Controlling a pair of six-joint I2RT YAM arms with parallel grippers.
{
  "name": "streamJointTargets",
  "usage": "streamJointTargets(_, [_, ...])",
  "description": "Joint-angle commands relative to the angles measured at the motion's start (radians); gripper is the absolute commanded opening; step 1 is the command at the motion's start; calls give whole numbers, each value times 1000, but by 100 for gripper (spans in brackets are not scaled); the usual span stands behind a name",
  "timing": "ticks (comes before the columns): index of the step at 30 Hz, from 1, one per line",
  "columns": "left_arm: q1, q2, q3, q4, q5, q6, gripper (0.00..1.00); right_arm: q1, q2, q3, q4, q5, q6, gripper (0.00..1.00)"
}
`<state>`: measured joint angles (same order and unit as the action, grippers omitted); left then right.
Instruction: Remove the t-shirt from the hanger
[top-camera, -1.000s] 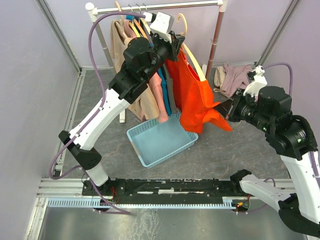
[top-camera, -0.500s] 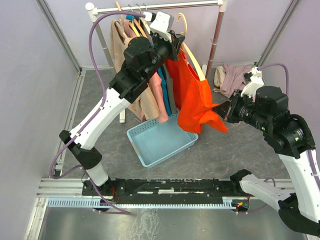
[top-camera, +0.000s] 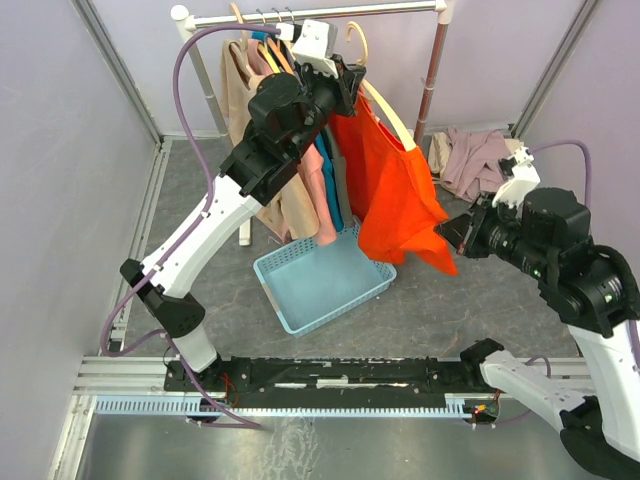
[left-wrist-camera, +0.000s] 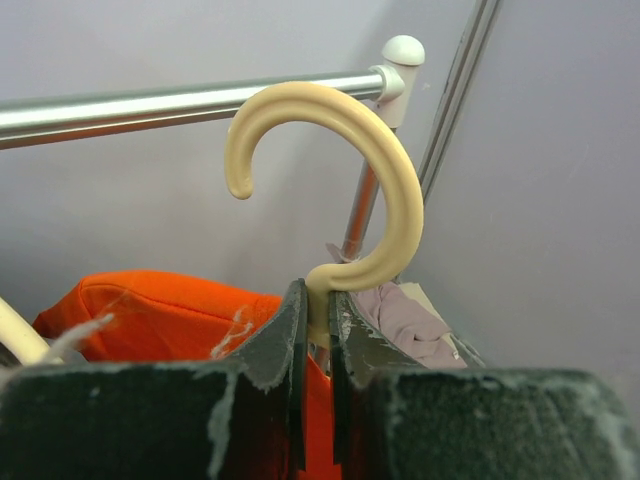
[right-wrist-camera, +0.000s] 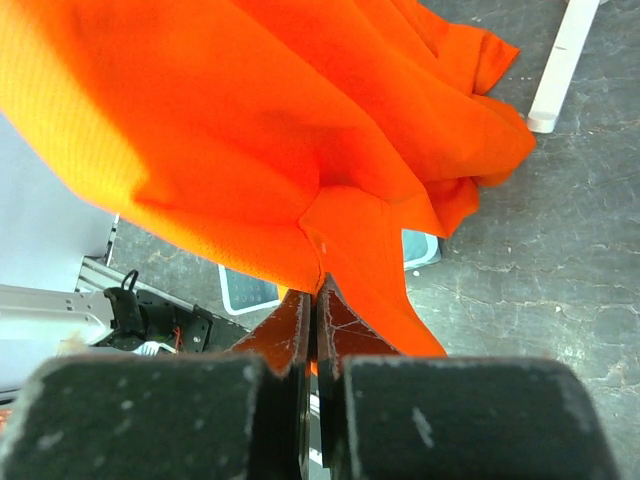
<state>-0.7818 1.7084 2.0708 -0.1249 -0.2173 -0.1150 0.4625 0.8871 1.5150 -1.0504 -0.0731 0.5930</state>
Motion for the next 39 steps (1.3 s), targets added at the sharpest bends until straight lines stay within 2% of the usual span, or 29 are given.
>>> streamJointTargets(1, [4,5,46,80,-59,-76,3,1,-54,-65,4,39,-5,1])
streamJointTargets(8, [4,21,69,120,-152,-65,3,0,-137,-167,21,53,33,1])
streamJointTargets(16, [3,44,90,179,-188,-103,3,0,-178,-286,55,58,29,1])
streamJointTargets(23, [3,69,153,163,-190,-107,3,-1,-230,-388,93,68,51,1])
streamJointTargets(26, [3,69,161,164,-174,-112,3,0,-235,-399,102,73,53,1])
streamJointTargets(30, [3,67,160,155,-113,-117,3,1,-185,-328,110,77,29,1])
streamJointTargets(31, [1,65,154,153,-94,-119,3,0,-167,-299,109,79,17,4])
streamJointTargets(33, [2,53,134,150,-59,-119,3,0,-129,-237,108,77,-7,17])
streamJointTargets(39, [1,11,70,123,-6,-119,3,-2,-9,-32,116,55,-81,48])
